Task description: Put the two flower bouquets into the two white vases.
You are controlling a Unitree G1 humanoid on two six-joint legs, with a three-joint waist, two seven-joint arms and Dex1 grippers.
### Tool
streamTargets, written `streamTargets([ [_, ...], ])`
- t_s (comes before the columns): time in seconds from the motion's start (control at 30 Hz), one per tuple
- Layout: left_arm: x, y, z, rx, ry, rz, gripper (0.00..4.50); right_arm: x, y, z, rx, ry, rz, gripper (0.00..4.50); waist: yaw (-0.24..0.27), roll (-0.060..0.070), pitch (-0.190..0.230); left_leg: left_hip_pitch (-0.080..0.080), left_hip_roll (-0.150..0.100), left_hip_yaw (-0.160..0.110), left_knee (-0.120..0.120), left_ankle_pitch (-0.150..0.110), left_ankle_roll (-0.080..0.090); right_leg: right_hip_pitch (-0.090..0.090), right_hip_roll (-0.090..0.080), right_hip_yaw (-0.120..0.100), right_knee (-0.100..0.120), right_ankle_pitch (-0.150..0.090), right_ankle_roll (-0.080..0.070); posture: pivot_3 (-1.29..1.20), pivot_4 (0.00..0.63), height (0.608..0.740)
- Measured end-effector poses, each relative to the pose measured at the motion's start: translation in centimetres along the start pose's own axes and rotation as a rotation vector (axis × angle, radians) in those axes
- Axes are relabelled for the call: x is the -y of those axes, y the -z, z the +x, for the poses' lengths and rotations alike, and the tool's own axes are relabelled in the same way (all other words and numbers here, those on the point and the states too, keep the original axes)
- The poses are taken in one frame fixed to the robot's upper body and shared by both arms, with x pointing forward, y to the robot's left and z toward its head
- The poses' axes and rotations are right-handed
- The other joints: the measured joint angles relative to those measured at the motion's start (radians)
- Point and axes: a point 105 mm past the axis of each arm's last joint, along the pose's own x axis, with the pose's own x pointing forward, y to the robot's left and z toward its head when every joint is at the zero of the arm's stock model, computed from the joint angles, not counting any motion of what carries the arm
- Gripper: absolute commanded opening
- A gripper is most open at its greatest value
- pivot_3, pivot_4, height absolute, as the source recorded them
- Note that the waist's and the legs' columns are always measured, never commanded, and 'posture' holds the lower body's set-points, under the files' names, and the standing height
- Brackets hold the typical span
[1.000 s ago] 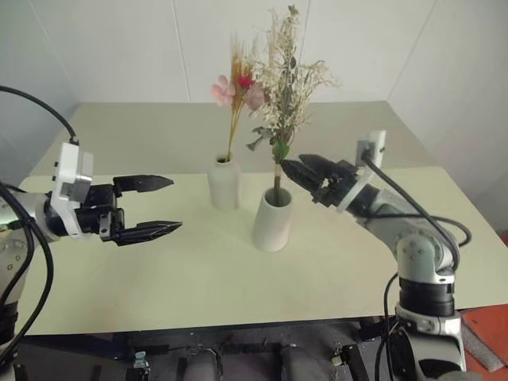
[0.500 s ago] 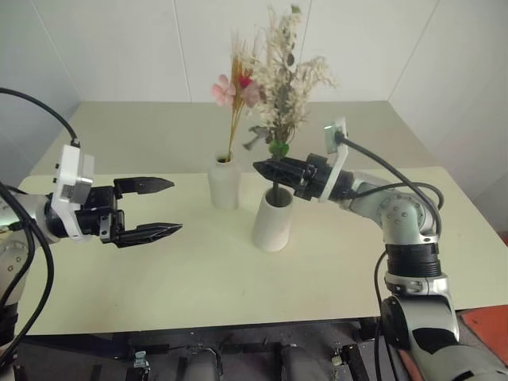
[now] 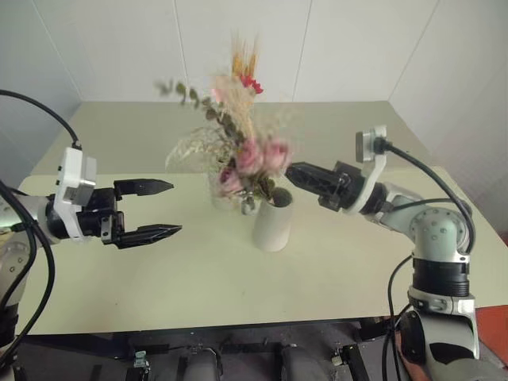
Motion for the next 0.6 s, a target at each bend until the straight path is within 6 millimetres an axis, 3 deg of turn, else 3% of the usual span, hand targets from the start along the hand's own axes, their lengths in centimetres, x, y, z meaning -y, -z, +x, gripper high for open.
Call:
streamTargets([
  [0.27, 0.1, 0.1, 0.1, 0.003, 0.011, 0.005, 4.50, 0.7, 0.2, -3.9, -0.036, 0.180, -0.081, 4.44, 0.002, 0.000, 0.000, 0.000, 0.000, 0.000, 0.000, 0.000, 0.000, 0.000, 0.000, 0.000, 0.000, -0.001, 0.002, 0.00, 0.150, 0.740],
  [0.43, 0.1, 0.2, 0.0, 0.002, 0.011, -0.002, 4.50, -0.1, 0.5, -8.2, -0.174, 0.328, -0.224, 4.44, 0.016, 0.000, 0.000, 0.000, 0.000, 0.000, 0.000, 0.000, 0.000, 0.001, 0.000, 0.000, -0.001, -0.004, 0.006, 0.00, 0.150, 0.740],
  [0.6, 0.1, 0.3, -0.1, 0.002, 0.013, -0.009, 4.50, -0.8, -1.0, -12.0, -0.266, 0.444, -0.362, 4.44, 0.019, 0.000, 0.000, 0.002, 0.000, 0.001, 0.000, 0.000, 0.000, 0.001, 0.000, 0.001, -0.001, -0.004, 0.006, 0.00, 0.150, 0.740],
])
